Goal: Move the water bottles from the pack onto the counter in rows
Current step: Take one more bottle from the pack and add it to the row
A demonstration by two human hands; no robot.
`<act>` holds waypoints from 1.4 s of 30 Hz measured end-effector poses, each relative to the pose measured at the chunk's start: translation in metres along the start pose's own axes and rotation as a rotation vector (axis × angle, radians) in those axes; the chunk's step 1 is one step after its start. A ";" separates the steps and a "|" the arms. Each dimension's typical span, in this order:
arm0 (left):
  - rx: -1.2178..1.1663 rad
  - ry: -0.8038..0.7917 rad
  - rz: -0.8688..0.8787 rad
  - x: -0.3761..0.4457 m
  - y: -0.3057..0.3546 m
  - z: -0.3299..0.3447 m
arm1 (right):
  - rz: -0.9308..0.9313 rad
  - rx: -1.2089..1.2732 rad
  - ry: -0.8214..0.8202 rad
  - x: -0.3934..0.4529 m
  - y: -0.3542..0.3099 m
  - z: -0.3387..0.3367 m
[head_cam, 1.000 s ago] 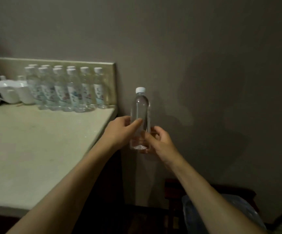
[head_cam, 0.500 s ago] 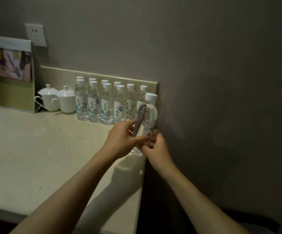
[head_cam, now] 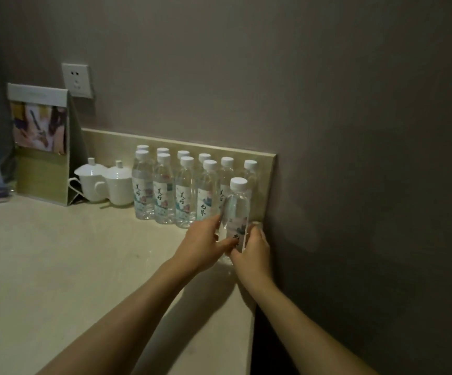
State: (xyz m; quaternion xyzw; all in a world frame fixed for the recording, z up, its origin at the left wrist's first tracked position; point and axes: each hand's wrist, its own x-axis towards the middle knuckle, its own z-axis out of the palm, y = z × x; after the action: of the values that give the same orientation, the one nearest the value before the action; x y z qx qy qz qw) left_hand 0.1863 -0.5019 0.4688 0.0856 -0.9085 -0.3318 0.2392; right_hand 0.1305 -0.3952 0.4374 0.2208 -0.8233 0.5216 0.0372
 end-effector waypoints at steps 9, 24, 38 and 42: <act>0.360 0.083 0.094 0.044 -0.022 0.004 | 0.101 -0.227 0.097 0.042 -0.002 0.028; 0.512 -0.074 0.158 0.082 -0.034 0.002 | 0.158 -0.476 0.118 0.072 -0.012 0.050; 0.466 -0.074 0.189 0.087 -0.042 0.004 | 0.144 -0.587 0.058 0.074 -0.021 0.048; 0.462 -0.074 0.165 0.085 -0.042 0.005 | 0.156 -0.578 0.051 0.074 -0.021 0.049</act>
State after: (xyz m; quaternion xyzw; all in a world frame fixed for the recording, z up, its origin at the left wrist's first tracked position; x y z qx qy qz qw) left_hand 0.1100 -0.5578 0.4707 0.0511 -0.9723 -0.0976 0.2062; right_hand 0.0810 -0.4697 0.4540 0.1241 -0.9510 0.2721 0.0790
